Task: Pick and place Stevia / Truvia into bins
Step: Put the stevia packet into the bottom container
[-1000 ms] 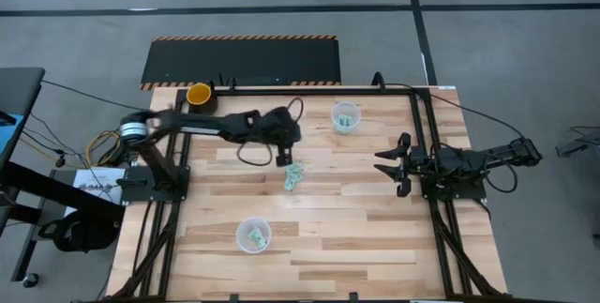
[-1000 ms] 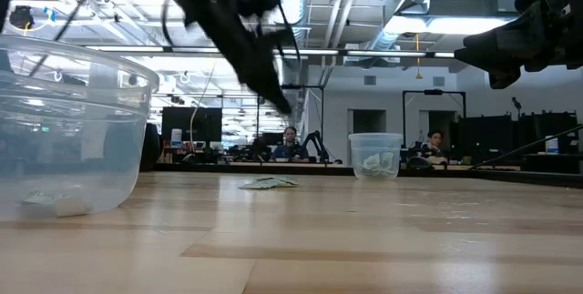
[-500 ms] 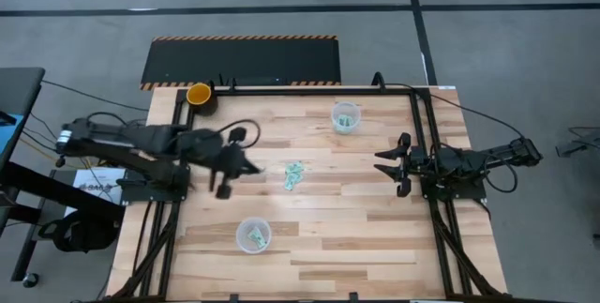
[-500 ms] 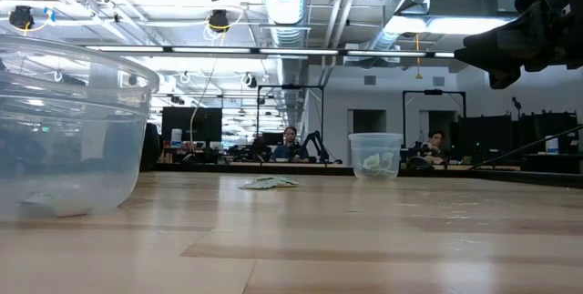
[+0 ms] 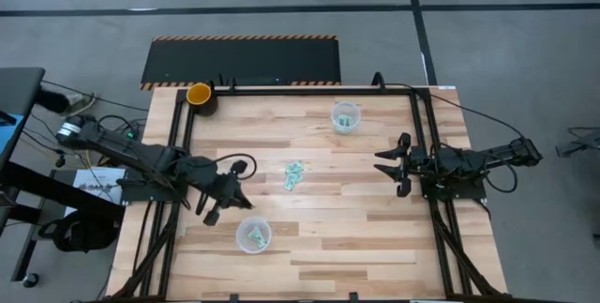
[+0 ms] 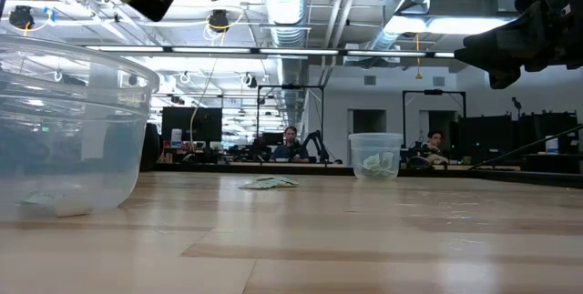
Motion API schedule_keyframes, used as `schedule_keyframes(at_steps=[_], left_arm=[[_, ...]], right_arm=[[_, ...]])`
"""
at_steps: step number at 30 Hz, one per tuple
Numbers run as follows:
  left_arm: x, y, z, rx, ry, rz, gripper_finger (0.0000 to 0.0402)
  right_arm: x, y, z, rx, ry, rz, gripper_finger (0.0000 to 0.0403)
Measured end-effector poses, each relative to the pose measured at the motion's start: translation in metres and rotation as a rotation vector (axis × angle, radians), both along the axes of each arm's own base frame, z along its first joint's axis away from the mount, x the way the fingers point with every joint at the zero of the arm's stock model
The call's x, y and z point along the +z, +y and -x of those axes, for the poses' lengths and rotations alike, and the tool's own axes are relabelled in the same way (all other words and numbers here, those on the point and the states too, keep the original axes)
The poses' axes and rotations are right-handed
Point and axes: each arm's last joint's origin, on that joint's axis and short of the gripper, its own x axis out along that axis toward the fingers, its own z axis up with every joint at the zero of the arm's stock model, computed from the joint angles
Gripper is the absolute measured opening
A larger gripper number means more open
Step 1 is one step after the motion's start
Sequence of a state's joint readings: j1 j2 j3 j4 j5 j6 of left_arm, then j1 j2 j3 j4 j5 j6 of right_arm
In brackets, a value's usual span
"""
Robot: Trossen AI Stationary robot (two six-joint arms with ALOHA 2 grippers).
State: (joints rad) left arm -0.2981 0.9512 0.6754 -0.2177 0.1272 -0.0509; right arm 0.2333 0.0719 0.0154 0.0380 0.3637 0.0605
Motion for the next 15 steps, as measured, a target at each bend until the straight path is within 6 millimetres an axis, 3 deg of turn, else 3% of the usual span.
schedule_keyframes(at_steps=[9,15], left_arm=[[-0.003,-0.027,-0.004,-0.130,-0.011,0.121,0.0000],[-0.021,-0.035,-0.014,-0.137,0.079,0.095,0.0000]], right_arm=[[0.000,0.000,0.000,0.000,-0.001,0.000,0.0159],[0.000,0.000,0.000,0.000,0.000,0.000,0.0159]])
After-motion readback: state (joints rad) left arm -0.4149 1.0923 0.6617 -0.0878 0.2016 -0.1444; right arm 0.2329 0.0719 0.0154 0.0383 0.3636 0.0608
